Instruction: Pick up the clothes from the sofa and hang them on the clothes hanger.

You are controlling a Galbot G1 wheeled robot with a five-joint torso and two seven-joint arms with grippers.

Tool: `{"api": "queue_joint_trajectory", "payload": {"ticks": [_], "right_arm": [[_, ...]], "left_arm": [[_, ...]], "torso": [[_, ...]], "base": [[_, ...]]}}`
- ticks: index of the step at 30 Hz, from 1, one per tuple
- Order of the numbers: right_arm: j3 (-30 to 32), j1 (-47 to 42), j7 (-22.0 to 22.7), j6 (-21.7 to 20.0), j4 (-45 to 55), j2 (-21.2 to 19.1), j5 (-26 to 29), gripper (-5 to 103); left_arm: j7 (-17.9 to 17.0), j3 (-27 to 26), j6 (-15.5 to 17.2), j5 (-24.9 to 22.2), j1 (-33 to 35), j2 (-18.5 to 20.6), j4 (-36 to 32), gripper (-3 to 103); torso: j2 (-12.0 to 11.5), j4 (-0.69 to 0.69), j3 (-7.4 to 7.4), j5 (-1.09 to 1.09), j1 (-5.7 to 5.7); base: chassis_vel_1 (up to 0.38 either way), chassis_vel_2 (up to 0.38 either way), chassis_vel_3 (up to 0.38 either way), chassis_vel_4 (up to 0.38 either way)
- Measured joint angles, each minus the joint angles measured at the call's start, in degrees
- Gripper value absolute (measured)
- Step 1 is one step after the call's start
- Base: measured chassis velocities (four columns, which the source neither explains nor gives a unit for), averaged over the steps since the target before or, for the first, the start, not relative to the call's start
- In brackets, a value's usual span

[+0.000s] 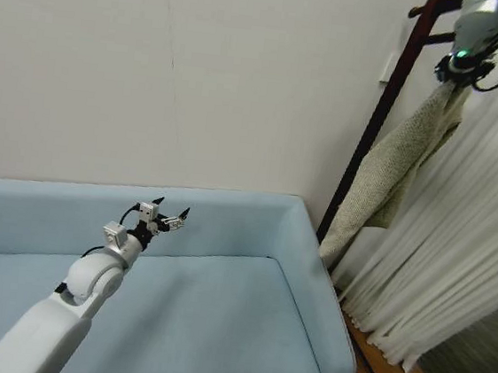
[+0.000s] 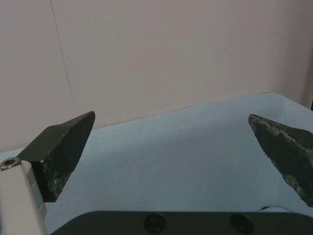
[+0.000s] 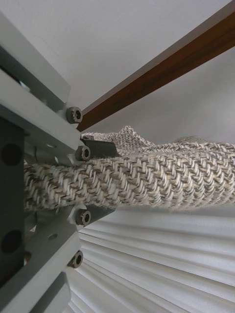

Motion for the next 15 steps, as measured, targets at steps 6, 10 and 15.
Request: {"api": "queue_joint_trajectory", "payload": {"ticks": [6,10,15], "right_arm": [[0.8,-0.7,-1.2,-0.2,-1.6,0.4,-1.6,5],[1.0,-1.0,-1.2,-0.2,-1.4,0.4,-1.7,5],[1.0,-1.3,-0.6,0.0,0.2,-0.3,-1.8,5]], "left_arm": [[0.4,0.6,-0.1,0.2,-0.9,-0.1,0.7,100],[0.7,0.8,-0.3,0.2,-1.4,-0.1,1.3,100],[1.3,0.9,-0.5,0.4,-1.8,-0.4,1.8,100]], "torso": [[0.0,-0.02,0.00,0.01,0.00],[0.0,-0.02,0.00,0.00,0.00],[0.0,-0.01,0.00,0.00,0.00]], "base": [[0.000,0.000,0.000,0.000],[0.000,0.000,0.000,0.000],[0.000,0.000,0.000,0.000]]}}
